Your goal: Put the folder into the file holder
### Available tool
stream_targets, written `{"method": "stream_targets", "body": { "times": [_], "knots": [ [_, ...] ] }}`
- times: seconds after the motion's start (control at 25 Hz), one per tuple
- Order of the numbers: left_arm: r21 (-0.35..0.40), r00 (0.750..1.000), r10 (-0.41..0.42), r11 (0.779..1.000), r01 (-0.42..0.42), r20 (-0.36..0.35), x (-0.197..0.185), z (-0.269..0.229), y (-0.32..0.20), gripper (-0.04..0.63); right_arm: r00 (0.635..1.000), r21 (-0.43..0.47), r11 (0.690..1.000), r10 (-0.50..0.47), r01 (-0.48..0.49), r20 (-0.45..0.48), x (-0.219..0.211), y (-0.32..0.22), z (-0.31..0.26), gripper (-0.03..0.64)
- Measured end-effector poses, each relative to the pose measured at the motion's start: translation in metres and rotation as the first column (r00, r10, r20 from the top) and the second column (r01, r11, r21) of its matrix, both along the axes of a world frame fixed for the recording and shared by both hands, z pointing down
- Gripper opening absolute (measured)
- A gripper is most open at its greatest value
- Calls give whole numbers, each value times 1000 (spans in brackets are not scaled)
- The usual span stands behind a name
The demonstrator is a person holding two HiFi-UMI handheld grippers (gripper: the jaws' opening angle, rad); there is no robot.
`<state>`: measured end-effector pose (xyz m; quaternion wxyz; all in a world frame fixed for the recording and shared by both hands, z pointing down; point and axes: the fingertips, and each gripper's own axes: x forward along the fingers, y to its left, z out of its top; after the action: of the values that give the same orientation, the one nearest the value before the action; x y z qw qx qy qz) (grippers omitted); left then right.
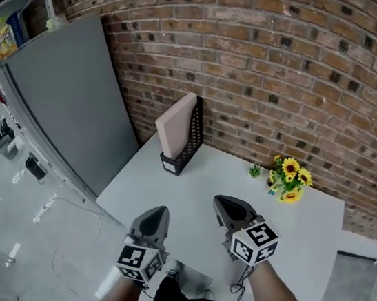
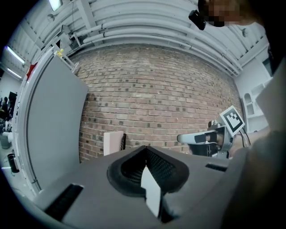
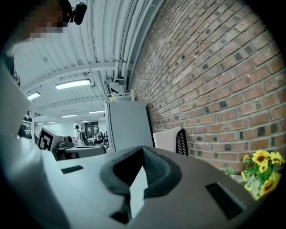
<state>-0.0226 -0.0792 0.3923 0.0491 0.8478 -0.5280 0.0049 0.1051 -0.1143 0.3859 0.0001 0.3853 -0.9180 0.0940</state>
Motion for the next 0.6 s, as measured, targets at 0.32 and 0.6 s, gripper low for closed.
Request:
{"method": "stream_targets", "body": {
  "times": [0.32,0.6],
  "knots": [
    [-13,1000,4,1000,-4,24,-5,4,26,6,999,-23,999,-28,29,34,-18,20,6,3],
    [-38,999,48,998,-49,-4,-20,14,23,6,999,-50,999,19,-17,35,-33,16,20,3]
  ]
}}
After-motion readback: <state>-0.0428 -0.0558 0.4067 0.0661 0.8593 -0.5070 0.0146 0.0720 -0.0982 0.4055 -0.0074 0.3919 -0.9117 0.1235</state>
